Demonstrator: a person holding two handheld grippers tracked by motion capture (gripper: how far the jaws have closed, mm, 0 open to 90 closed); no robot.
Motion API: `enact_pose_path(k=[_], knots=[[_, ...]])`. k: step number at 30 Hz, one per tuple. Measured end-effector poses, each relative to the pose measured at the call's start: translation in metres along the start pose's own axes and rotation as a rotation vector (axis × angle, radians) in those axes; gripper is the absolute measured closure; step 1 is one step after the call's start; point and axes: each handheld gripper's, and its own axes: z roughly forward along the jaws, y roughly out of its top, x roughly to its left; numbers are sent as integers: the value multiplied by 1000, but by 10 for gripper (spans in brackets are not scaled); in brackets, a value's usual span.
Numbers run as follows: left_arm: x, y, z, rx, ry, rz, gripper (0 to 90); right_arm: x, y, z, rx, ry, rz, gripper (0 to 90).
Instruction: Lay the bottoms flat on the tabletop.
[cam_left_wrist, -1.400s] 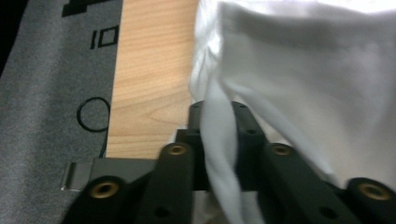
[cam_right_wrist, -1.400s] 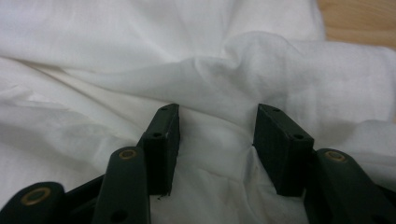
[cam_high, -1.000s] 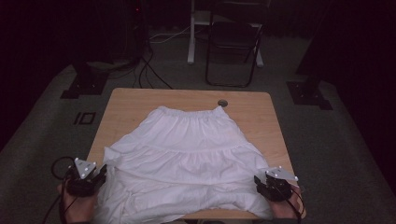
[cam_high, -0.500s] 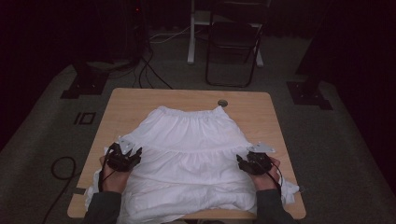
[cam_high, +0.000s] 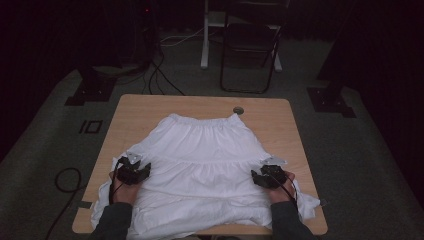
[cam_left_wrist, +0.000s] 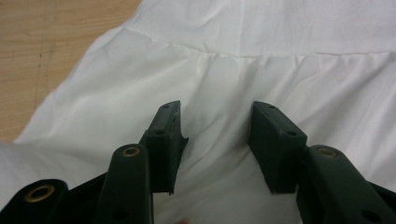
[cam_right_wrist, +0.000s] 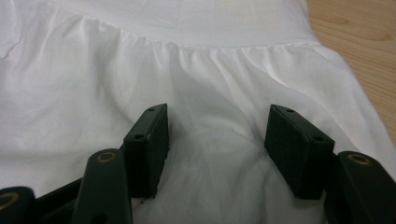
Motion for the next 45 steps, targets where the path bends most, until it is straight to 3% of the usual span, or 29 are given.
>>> enact_pose_path(k=[4,20,33,38,42,45], knots=[[1,-8,-5,-18,-33,-51,541,0,-2,-1,1,-5,12,401],[-26,-41,-42,-3,-20,-61,511,6,-29,-30,18,-10,13,407],[-37,-66,-70,16,-2,-85,502,26,-63,-65,27,-33,40,409],[-40,-63,-72,40,12,-72,484,31,-68,-72,31,-34,44,409],[-48,-53,-77,-7,-6,-30,469,28,-64,-75,-17,-11,39,402],[-54,-41,-78,-46,-19,-14,461,25,-52,-78,-70,-36,5,390]])
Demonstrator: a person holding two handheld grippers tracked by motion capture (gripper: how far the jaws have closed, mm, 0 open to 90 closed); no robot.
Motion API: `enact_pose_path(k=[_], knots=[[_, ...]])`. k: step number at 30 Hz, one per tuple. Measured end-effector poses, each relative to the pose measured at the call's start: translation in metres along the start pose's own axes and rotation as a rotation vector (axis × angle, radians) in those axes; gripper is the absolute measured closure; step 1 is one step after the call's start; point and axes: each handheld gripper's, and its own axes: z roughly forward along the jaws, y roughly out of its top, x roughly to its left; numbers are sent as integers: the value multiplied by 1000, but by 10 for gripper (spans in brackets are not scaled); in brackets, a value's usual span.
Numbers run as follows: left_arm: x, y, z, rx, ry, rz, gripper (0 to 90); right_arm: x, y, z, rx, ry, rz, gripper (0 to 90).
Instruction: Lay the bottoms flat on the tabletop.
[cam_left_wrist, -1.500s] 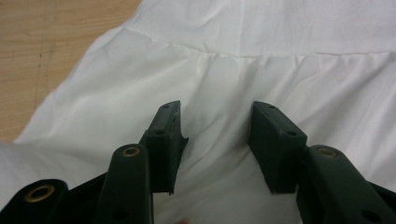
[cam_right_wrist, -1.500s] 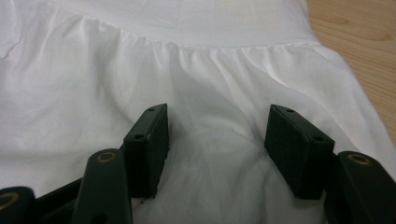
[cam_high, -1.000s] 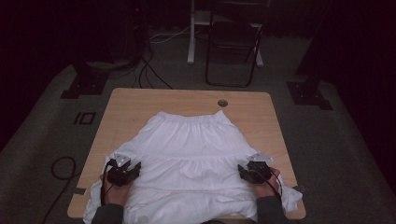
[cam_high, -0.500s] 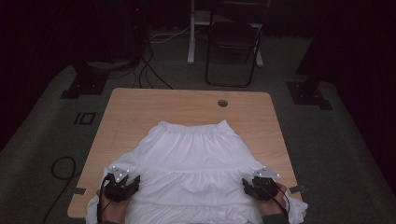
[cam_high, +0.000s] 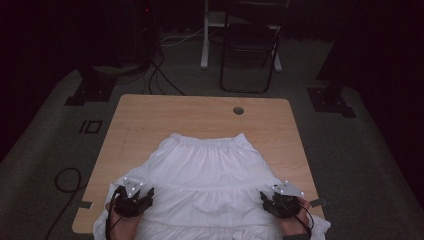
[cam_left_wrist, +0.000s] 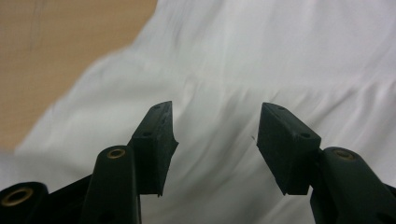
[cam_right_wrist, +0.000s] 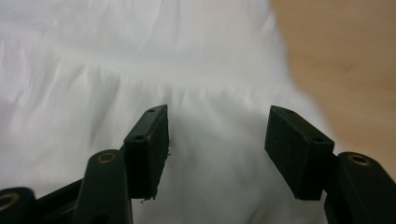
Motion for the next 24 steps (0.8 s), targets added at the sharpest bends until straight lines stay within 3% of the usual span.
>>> enact_pose_path(k=[6,8,13,15,16,18,22,24], knots=[[0,19,7,-26,-5,9,450,-9,33,-5,-57,-90,-76,375],[3,21,16,-8,2,5,447,-13,41,-6,-65,-121,-107,376],[11,17,36,46,8,16,436,-24,44,6,-28,-126,-174,371],[13,13,44,64,10,31,430,-26,40,16,-8,-90,-185,372],[14,12,46,62,5,30,426,-27,37,24,-1,-39,-163,373],[17,11,48,48,-12,20,414,-28,32,35,10,11,-130,377],[25,9,50,33,-56,-1,395,-29,23,47,50,34,-110,393],[26,7,49,28,-70,13,391,-28,19,49,62,36,-109,401]])
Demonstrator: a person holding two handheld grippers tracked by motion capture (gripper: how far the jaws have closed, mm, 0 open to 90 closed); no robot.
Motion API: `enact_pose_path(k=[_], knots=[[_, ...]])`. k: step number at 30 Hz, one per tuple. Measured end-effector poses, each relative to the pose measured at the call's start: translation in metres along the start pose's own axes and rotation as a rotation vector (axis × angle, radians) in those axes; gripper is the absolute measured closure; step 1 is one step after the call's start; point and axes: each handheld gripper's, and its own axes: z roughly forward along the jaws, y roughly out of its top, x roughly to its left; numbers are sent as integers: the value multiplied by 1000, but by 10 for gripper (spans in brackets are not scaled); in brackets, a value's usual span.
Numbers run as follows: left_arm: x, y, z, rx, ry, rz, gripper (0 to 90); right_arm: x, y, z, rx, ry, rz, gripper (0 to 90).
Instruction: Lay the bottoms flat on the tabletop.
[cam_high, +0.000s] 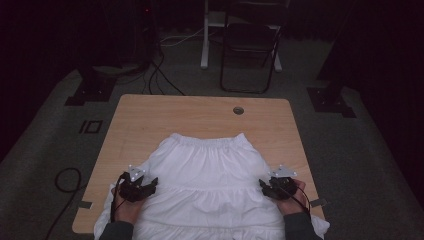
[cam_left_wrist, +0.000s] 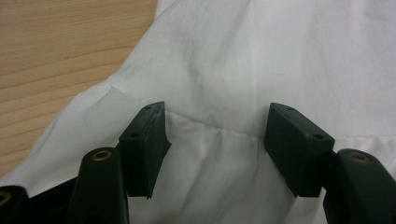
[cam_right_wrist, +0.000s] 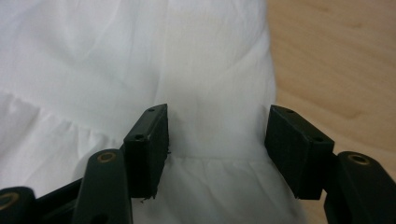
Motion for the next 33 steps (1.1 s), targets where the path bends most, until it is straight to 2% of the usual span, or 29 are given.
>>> enact_pose_path(k=[2,6,8,12,16,24,26,33], knots=[[0,-1,-1,1,-2,9,389,3,-4,-1,-8,-1,5,416],[-1,-7,-6,-6,-2,6,389,5,-13,-7,-22,17,65,427],[-3,-11,-11,-4,1,5,389,7,-19,-12,-24,21,78,430],[-6,-18,-19,1,6,2,389,16,-30,-24,-21,18,84,431],[-17,-30,-34,21,15,-9,389,24,-40,-36,-15,19,97,431],[-29,-37,-47,60,31,-19,390,33,-51,-52,-9,13,112,405],[-31,-36,-48,62,39,-7,409,34,-49,-54,-28,12,107,396],[-39,-25,-52,5,45,52,412,42,-50,-63,-62,28,96,390]])
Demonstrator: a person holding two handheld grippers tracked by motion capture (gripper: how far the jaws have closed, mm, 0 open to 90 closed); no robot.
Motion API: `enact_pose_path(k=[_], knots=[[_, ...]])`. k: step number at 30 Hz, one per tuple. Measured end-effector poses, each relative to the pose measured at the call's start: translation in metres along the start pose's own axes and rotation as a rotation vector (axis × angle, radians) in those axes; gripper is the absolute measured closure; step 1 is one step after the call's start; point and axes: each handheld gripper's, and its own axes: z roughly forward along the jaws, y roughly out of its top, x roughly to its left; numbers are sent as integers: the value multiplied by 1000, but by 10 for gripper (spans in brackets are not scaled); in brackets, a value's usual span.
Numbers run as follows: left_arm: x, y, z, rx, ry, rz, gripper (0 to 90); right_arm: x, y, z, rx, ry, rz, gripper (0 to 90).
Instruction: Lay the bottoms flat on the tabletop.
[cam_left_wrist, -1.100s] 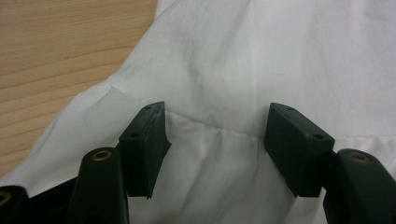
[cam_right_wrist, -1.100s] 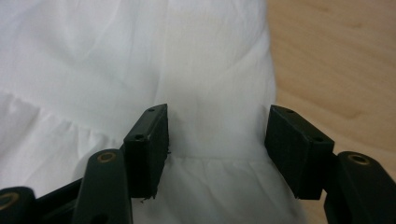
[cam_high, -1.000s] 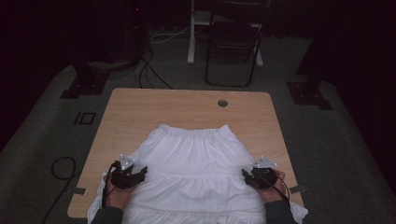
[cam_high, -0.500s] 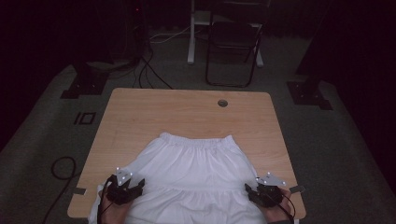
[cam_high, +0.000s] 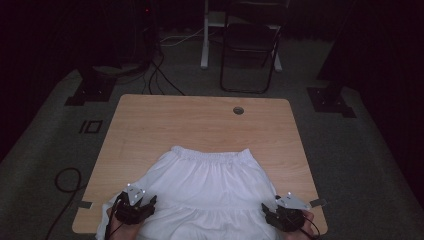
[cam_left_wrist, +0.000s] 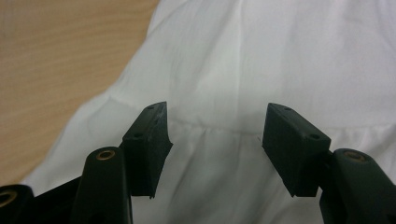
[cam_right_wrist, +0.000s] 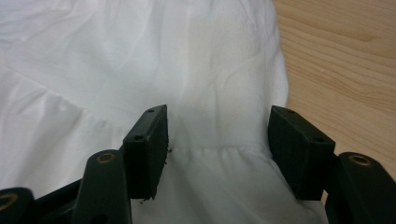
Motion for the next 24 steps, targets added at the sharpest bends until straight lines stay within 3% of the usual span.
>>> enact_pose_path(k=[3,7,9,12,17,24], knots=[[-3,2,3,2,-13,8,411,2,-1,-3,-3,9,-1,390],[-6,-3,12,53,-35,2,407,6,-3,0,36,16,-22,388],[-2,-5,12,45,-58,-32,401,7,-3,3,56,16,-31,387],[-1,-6,14,30,-60,-29,395,7,-2,6,83,0,-36,386],[4,-3,23,-12,-58,-30,396,-3,8,21,81,-20,5,390],[13,16,43,-6,-47,-41,396,-20,35,52,78,-47,24,391]])
